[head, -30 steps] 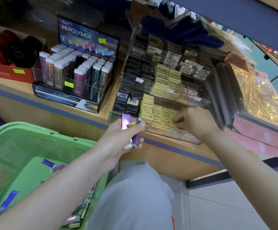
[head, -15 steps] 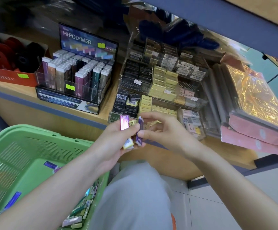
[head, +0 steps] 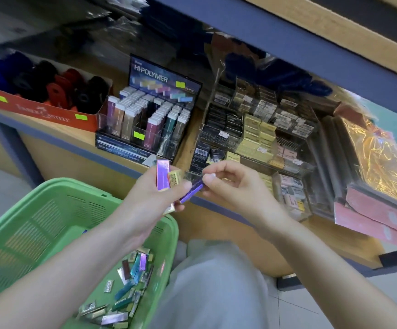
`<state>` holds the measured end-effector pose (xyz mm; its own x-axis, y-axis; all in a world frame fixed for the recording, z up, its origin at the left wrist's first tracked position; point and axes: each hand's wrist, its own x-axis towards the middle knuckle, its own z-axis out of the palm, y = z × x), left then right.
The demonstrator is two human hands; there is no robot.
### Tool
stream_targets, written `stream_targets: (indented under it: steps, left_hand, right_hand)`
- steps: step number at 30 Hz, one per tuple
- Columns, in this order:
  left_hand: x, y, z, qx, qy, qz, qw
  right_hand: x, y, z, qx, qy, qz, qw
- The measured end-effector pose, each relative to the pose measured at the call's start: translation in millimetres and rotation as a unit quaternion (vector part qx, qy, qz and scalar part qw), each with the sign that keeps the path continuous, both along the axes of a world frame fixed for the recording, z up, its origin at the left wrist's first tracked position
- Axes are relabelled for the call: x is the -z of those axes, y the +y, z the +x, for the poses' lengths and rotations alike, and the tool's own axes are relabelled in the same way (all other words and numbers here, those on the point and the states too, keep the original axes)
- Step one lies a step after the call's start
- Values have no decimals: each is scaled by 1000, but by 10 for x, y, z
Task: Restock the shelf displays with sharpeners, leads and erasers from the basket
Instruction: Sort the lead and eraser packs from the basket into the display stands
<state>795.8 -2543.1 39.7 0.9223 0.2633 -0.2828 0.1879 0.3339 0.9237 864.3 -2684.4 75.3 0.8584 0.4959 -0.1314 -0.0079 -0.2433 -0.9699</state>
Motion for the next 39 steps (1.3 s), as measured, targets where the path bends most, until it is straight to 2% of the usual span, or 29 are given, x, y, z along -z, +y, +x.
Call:
stream_targets:
  steps: [3, 6, 11, 15, 18, 26, 30, 35, 39]
  left_hand:
    - [-5, 184, -69, -20, -9, 38, 999]
    - [-11, 407, -132, -46, -10, 30, 998]
    - [17, 864, -269, -78, 6, 12, 997]
    - [50, 1153, -360, -96, 20, -8, 995]
    - [66, 1327, -403, -118, 21, -21, 993]
    - [97, 1558, -420, -146, 34, -34, 988]
    - [63, 1607, -403, -151, 29, -57, 987]
    - [40, 1652, -397, -158, 19, -80, 984]
    - [32, 1660, -373, -151, 19, -90, 984]
  right_hand:
    - [-33, 209, -50, -10, 32, 2, 999]
    - [-131, 443, -38, -12, 11, -5, 1000]
    - [-302, 934, 136, 22, -140, -23, 990]
    - [-295, 1426, 375, 44, -271, -44, 960]
    - [-258, 1755, 499, 31, -332, -77, 940]
    - [-92, 2183, 741, -49, -401, -199, 893]
    - [-111, 2288, 789, -60, -417, -213, 882]
    - [-235, 2261, 904, 11, -435, -197, 879]
    - [-304, 2091, 1057, 62, -427, -225, 873]
